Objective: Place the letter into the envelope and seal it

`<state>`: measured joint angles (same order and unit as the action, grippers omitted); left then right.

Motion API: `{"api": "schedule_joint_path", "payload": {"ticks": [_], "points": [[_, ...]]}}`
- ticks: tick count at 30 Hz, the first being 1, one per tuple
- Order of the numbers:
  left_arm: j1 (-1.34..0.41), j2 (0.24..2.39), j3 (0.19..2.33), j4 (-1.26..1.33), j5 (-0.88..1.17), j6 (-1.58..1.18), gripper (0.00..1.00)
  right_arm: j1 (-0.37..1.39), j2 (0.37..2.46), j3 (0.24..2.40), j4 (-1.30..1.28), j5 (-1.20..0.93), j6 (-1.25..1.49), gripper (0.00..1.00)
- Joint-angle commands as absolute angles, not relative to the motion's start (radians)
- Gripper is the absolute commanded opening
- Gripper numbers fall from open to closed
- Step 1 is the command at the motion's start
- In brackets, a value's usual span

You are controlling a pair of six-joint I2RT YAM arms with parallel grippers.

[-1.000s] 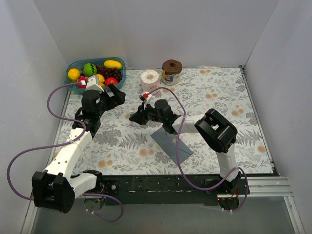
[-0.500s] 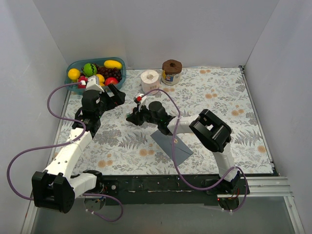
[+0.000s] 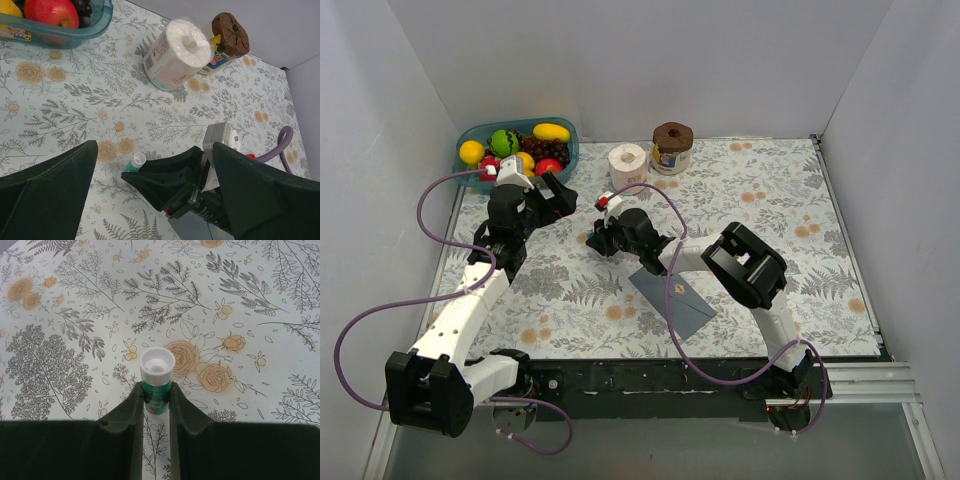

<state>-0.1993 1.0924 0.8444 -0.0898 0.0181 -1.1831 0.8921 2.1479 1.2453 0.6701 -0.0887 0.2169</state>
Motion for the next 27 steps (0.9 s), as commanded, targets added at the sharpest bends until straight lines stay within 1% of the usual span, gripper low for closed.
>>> {"api": "schedule_joint_path", "payload": {"ticks": [1, 12, 17, 27], "points": [[-0.202, 1.077, 0.839, -0.095, 0.012, -1.173, 0.98, 0.891, 2.149, 1.287, 0.669, -0.038, 0.210, 0.01], [-0.204, 1.077, 0.835, -0.086, 0.012, -1.173, 0.98, 0.891, 2.157, 1.278, 0.661, -0.058, 0.216, 0.01], [-0.204, 1.075, 0.834, -0.087, 0.014, -1.173, 0.98, 0.893, 2.137, 1.207, 0.698, -0.041, 0.195, 0.01], [-0.206, 1.083, 0.831, -0.075, 0.026, -1.175, 0.98, 0.926, 2.105, 1.011, 0.888, -0.034, 0.118, 0.01]]}}
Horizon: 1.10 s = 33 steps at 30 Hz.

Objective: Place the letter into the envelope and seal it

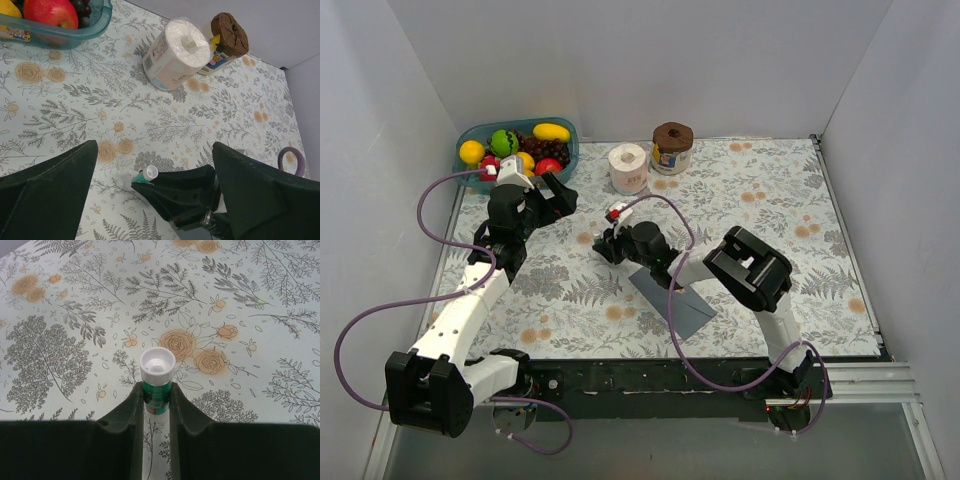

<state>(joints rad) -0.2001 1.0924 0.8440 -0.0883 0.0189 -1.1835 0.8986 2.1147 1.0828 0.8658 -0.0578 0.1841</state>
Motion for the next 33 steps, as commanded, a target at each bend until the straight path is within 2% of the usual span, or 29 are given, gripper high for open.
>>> {"api": "schedule_joint_path", "payload": {"ticks": [1, 14, 33], "points": [[-0.204, 1.085, 0.830, -0.075, 0.026, -1.177, 0.98, 0.933, 2.103, 1.002, 0.894, -0.025, 0.107, 0.01], [-0.206, 1.092, 0.825, -0.066, 0.037, -1.181, 0.98, 0.982, 2.131, 0.833, 1.121, 0.155, 0.112, 0.01], [-0.204, 1.086, 0.819, -0.057, 0.046, -1.183, 0.98, 1.009, 2.154, 0.799, 1.074, 0.186, 0.063, 0.01]]}}
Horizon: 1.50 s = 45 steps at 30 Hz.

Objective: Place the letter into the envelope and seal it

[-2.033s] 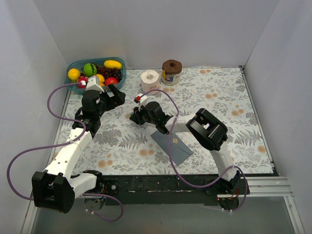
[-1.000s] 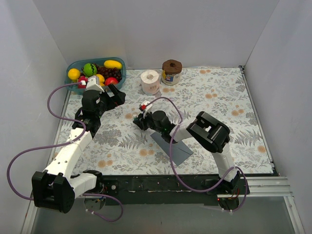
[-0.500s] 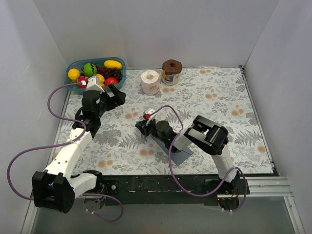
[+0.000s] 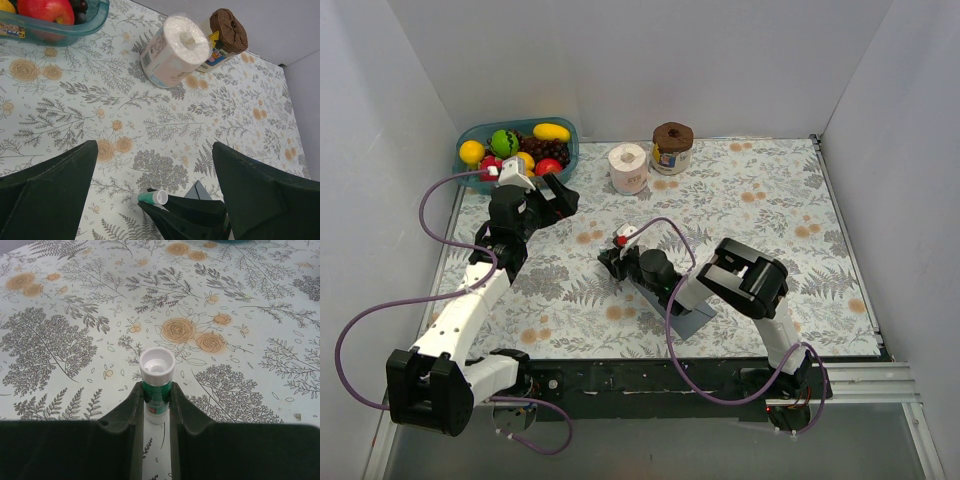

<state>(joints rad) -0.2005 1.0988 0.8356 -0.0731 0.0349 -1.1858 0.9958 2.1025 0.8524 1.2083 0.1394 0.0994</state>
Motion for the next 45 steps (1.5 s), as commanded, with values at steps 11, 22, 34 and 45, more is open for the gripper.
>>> {"api": "schedule_joint_path", "payload": {"ticks": [11, 22, 34, 45], "points": [[-0.204, 1.089, 0.821, -0.054, 0.049, -1.183, 0.98, 1.043, 2.158, 0.799, 1.063, 0.276, 0.003, 0.01], [-0.201, 1.077, 0.844, -0.072, -0.046, -1.175, 0.98, 1.043, 2.046, 0.900, 0.971, 0.267, -0.047, 0.01], [-0.195, 1.043, 0.879, -0.117, -0.068, -1.147, 0.98, 0.961, 1.648, 1.167, 0.263, 0.439, 0.024, 0.01], [-0.196, 1.061, 0.877, -0.147, -0.083, -1.195, 0.98, 0.683, 1.463, 1.015, -0.293, 0.158, 0.195, 0.01]]}}
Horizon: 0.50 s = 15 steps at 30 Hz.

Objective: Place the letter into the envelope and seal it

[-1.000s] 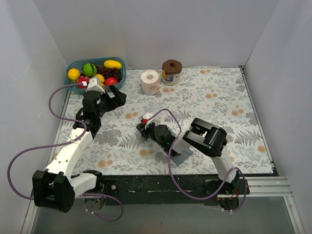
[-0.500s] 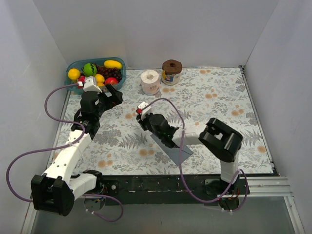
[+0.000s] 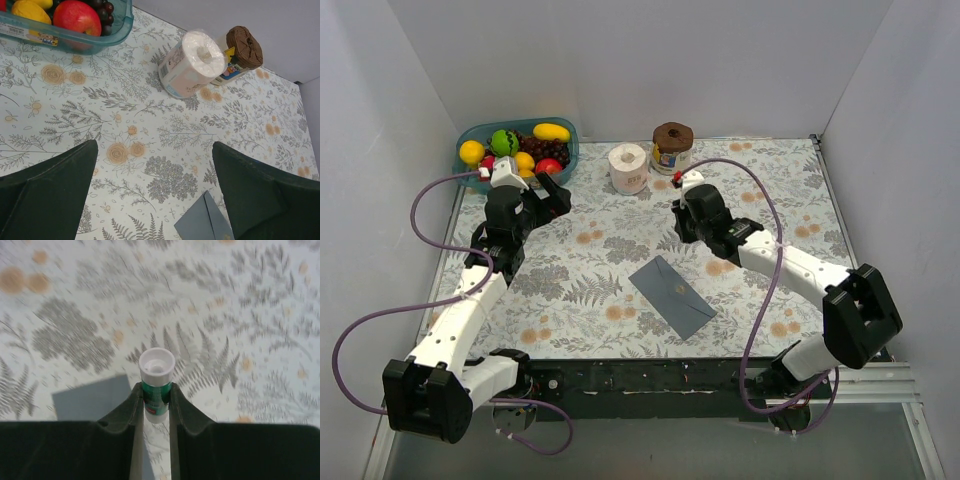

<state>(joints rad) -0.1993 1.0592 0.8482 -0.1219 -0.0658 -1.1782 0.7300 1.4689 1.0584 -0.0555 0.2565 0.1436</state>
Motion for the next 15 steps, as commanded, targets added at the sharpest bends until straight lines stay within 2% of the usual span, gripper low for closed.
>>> {"api": "schedule_joint_path", "payload": {"ticks": [1, 6, 11, 15], "points": [[-0.196, 1.068, 0.877, -0.149, -0.086, -1.206, 0.98, 0.651, 1.471, 1.020, -0.299, 0.143, 0.195, 0.01], [-0.195, 1.112, 0.885, -0.170, -0.077, -1.239, 0.98, 0.540, 1.598, 1.097, -0.305, 0.069, 0.178, 0.01], [-0.196, 1.173, 0.926, -0.204, -0.060, -1.269, 0.98, 0.518, 1.713, 1.137, -0.294, 0.038, 0.183, 0.01], [-0.196, 1.193, 0.924, -0.233, -0.133, -1.313, 0.98, 0.517, 1.767, 1.121, -0.282, 0.046, 0.206, 0.01]]}}
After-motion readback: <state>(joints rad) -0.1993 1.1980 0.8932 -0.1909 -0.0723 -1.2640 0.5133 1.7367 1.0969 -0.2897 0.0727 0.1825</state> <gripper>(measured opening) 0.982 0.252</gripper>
